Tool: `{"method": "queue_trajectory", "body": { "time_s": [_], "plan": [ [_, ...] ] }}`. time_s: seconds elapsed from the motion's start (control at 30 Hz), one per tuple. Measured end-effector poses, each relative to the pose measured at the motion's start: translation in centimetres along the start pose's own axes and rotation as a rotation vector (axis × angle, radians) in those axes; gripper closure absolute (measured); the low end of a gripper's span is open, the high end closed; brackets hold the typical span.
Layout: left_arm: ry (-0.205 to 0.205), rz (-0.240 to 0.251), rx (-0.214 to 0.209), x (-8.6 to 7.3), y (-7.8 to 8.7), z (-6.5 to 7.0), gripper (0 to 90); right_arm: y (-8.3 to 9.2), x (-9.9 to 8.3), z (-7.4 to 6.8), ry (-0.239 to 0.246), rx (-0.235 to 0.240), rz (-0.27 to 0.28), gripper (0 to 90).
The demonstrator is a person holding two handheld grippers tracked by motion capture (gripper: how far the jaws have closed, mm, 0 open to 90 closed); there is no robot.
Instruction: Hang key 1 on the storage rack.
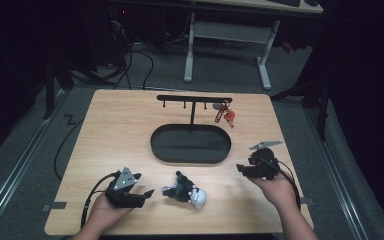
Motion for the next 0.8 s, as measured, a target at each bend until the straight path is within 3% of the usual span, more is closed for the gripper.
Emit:
{"method": "queue_trajectory", "body": {
  "time_s": [0.2, 0.23, 0.27, 0.3, 0.33, 0.43, 0.5, 0.57, 0.67, 0.8],
  "plan": [
    [-0.004, -0.005, -0.019, 0.0, -0.2, 0.6, 27.0, 1.1, -4.1, 0.2, -0.007, -0.020, 0.205, 44.4],
    [-0.001, -0.008, -0.030, 0.0, -0.3, 0.8, 27.6, 1.9, -4.6, 0.2, -0.012, -0.028, 0.285, 47.1],
    [0.002, -0.011, -0.036, 0.0, -0.4, 0.9, 29.4, 3.0, -5.1, 0.1, -0.025, -0.020, 0.394, 56.9],
    [0.005, -0.012, -0.049, 0.1, -0.6, 1.2, 32.7, 3.7, -5.7, 0.0, -0.063, 0.013, 0.446, 57.6],
    [0.007, -0.013, -0.064, 0.2, -0.8, 1.5, 37.2, 4.1, -6.0, -0.3, -0.089, 0.073, 0.422, 56.0],
    [-0.008, -0.018, -0.091, 0.6, -1.3, 2.6, 52.7, 4.5, -6.8, 0.3, -0.055, 0.028, 0.429, 59.2],
    [-0.010, 0.007, -0.119, 1.4, -1.4, 3.5, 57.5, 3.8, -7.1, 0.4, -0.090, 0.064, 0.392, 58.8],
    [-0.019, 0.028, -0.138, 2.1, -1.4, 4.4, 60.4, 3.4, -7.0, 0.3, -0.077, 0.072, 0.378, 58.4],
    [-0.033, 0.019, -0.104, 2.8, -1.9, 5.1, 77.6, 3.1, -7.1, -0.3, -0.066, 0.090, 0.359, 58.2],
    [-0.042, 0.000, -0.106, 3.7, -3.2, 5.9, 82.0, 3.0, -7.1, -0.9, -0.049, 0.106, 0.348, 58.1]
  ]
}}
Point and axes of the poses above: each handheld gripper's, and its own axes: y roughly backward along the jaws, x roughly out of its top, z roughly to its right, the point moved 9 cm from there along -y, roughly forward along the jaws, and after that the axes turned 10 degrees about -y, right-handed, at the moved point
